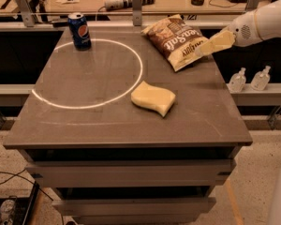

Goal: Move brown chip bag near sponge

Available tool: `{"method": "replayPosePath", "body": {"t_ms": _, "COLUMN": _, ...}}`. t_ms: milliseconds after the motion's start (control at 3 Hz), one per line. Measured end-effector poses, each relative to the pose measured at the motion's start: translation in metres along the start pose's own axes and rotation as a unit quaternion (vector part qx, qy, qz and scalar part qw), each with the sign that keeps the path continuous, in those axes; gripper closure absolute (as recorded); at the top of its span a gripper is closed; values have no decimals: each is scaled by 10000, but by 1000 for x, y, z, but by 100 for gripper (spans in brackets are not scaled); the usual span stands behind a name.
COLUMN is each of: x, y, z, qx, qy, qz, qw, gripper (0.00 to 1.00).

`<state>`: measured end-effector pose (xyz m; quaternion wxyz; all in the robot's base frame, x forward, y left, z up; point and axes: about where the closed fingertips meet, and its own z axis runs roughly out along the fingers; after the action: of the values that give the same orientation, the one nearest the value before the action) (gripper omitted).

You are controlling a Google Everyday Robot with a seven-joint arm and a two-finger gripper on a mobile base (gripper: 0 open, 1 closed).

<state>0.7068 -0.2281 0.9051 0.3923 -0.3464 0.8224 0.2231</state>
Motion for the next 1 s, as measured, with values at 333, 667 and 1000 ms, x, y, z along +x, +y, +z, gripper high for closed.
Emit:
{"method": "replayPosePath", "body": {"t_ms": 333, "x": -5, "y": 1, "z": 19, "qx": 277, "qy": -261, "qz": -145, "qw": 9992, "gripper": 0}}
{"method": "replayPosePath", "body": {"t_ms": 667, "x": -9, "y": -5, "z": 32, "qx": 535, "qy": -387, "qz": -275, "qw": 9974, "gripper": 0}}
{"method": "replayPosePath", "body": {"t_ms": 1000, "x": -10, "y": -16, "z": 43, "qx": 728, "qy": -392, "qz": -314, "qw": 9961, "gripper": 0}}
